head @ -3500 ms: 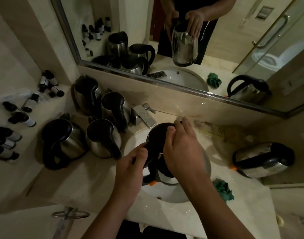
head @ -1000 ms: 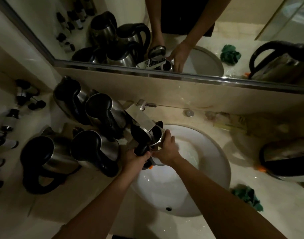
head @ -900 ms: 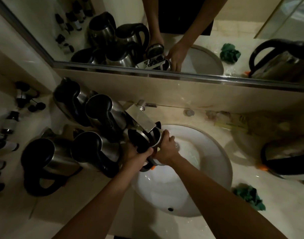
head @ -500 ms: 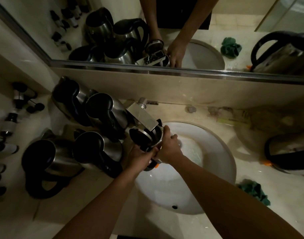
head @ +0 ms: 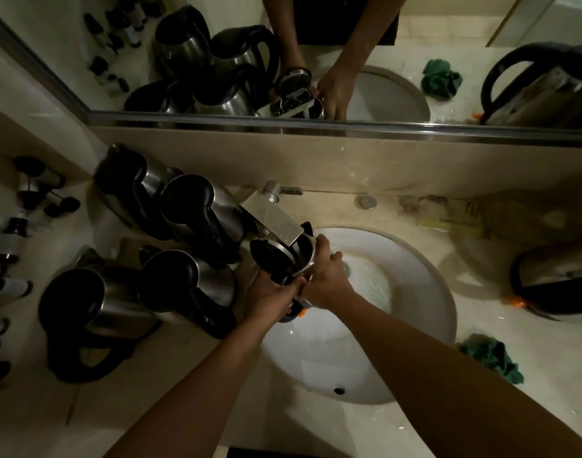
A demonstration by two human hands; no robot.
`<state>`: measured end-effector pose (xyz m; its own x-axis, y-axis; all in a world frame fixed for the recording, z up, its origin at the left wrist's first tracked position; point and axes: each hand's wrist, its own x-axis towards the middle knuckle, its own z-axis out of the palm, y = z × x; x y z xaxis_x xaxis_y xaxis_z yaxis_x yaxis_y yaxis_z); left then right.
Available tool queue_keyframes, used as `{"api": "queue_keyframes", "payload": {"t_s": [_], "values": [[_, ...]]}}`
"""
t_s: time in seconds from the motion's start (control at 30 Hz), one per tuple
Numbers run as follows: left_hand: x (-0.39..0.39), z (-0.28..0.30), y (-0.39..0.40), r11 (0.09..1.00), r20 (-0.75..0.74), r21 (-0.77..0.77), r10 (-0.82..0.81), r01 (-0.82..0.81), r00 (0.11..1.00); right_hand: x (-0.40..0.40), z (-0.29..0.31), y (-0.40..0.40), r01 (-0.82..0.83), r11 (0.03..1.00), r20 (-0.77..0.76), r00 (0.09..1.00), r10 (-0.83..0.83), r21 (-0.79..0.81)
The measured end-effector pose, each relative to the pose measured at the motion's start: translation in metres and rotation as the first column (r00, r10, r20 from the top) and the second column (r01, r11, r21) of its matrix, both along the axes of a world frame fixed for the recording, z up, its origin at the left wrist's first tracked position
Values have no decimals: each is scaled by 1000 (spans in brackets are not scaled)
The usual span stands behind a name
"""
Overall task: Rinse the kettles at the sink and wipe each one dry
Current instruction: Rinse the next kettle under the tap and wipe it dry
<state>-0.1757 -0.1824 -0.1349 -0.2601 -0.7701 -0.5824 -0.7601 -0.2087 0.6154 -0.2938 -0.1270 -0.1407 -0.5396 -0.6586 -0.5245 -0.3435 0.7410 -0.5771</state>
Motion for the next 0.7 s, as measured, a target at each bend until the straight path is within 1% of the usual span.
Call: {"api": "queue_keyframes", "payload": {"t_s": [0.13, 0.4, 0.53, 0.7], "values": [[1, -4, 0, 1000, 9, -19, 14, -14, 1000, 2, -2, -1, 17, 1000, -1, 1000, -17, 13], [3, -4, 7, 1000, -38, -2, 31, -31, 999, 3, 0, 8, 22, 1000, -6, 1000, -23, -8], [-2, -9, 9, 997, -107, 16, 71, -70, 992, -4, -2, 15, 32, 999, 18, 999, -31, -32], [-3, -13, 15, 998, -110, -54, 20, -26, 994, -3, -4, 21, 59, 997, 40, 998, -57, -49]]}}
